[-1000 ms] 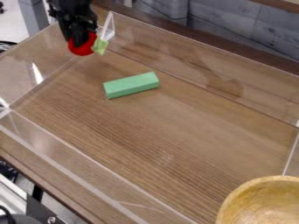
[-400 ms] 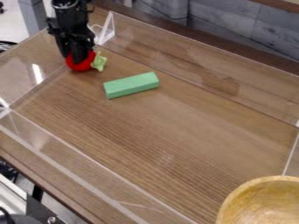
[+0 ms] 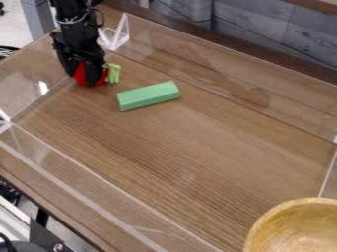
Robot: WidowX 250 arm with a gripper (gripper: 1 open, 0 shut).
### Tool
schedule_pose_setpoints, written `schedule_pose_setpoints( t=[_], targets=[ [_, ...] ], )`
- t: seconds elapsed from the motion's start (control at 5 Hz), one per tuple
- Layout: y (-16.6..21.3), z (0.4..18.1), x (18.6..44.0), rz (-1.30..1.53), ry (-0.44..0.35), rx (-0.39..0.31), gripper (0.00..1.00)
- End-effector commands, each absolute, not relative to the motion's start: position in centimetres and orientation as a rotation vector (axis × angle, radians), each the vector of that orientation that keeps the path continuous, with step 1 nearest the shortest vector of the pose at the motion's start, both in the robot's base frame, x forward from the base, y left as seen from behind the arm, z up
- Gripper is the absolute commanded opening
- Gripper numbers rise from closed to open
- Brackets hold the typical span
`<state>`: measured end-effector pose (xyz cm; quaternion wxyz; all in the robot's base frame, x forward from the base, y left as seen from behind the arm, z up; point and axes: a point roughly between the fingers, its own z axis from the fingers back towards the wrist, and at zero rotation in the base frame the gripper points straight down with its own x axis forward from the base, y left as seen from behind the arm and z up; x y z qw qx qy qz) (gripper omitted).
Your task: Move the red fruit to the left
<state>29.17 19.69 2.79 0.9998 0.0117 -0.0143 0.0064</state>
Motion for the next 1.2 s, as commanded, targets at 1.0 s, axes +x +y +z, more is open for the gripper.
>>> schedule_pose_setpoints(
  t=[1.0],
  targets=[
    [21.9, 7.1, 30.4, 0.177, -0.120, -0.047, 0.00]
  ],
)
